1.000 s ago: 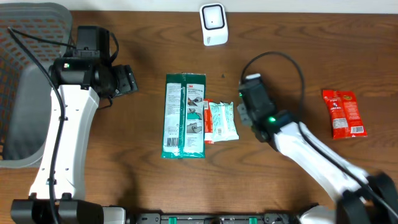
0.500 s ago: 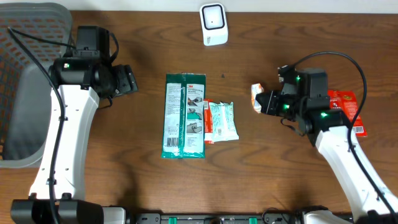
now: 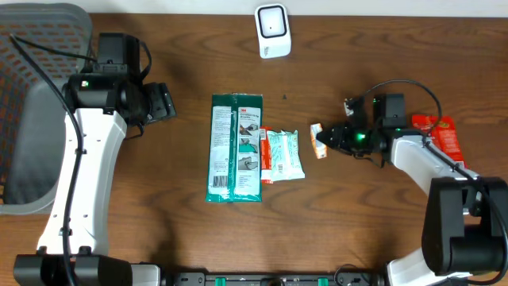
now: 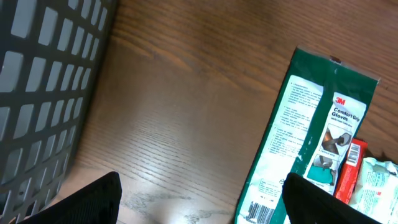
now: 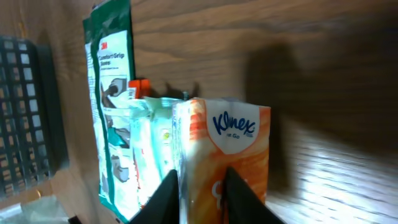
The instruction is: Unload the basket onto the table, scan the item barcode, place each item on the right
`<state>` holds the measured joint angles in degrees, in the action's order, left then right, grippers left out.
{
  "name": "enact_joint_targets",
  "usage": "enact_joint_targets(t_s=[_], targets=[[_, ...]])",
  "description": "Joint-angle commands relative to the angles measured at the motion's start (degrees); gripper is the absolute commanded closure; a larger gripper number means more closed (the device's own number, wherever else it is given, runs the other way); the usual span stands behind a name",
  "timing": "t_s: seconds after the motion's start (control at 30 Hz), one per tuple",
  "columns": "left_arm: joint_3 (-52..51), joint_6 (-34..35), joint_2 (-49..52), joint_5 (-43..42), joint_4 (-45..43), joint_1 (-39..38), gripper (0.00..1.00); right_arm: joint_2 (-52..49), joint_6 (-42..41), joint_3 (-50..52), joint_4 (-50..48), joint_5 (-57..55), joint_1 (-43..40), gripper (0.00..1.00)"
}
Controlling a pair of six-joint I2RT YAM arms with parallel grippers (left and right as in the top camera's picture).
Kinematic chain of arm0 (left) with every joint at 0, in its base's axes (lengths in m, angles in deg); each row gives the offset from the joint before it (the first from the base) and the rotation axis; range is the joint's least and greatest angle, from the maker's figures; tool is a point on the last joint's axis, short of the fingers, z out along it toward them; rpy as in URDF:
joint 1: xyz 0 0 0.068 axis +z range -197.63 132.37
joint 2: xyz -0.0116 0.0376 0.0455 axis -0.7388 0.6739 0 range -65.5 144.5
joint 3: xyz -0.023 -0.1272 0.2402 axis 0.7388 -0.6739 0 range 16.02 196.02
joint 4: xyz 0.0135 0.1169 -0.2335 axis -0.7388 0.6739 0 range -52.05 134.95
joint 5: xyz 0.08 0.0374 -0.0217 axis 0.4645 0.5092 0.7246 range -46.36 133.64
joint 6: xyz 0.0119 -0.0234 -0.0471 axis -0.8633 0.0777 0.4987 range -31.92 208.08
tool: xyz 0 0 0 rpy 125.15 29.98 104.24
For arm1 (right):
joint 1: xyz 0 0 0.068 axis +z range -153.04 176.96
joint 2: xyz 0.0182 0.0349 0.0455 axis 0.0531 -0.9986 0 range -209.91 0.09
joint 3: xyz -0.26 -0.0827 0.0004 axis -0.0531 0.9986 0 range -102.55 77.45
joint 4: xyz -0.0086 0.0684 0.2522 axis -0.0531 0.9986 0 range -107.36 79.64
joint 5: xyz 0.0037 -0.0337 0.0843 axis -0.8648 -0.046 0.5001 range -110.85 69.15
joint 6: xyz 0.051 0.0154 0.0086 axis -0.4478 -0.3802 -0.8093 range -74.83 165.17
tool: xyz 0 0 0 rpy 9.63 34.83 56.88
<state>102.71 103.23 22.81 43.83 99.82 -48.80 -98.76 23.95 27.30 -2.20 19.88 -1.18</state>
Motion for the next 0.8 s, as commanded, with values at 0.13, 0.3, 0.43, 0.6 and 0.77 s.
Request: enact_joint_targets(t_s=[0.13,0.3,0.43,0.6,0.77], targets=[[0.5,-0.1,-0.2,0.5,0.3,0.2,0.17,0.0,3.1,0.2,0.6,0.7,-1.8,0.67],[0.5,-0.1,-0.2,0.5,0.3,0.2,0.17,0.2,3.3,0.0,1.9,-2.4,-1.8,0.58],[0.5,-0.1,-0.2,0.5,0.3,0.2,0.17,4.9,3.0,-3.2,4.3,-5.4,1.1,0.50],[0.5,-0.1,-0.2,0.5,0.3,0.2,0.17,10.6,-0.8,-9.0,14.1,-36.9,15.9,0.48],[0.5,-0.1,-0.2,0.5,0.3,0.2,0.17,7.1,-4.1,-9.0,14.4,-57.0,27.1,0.52]])
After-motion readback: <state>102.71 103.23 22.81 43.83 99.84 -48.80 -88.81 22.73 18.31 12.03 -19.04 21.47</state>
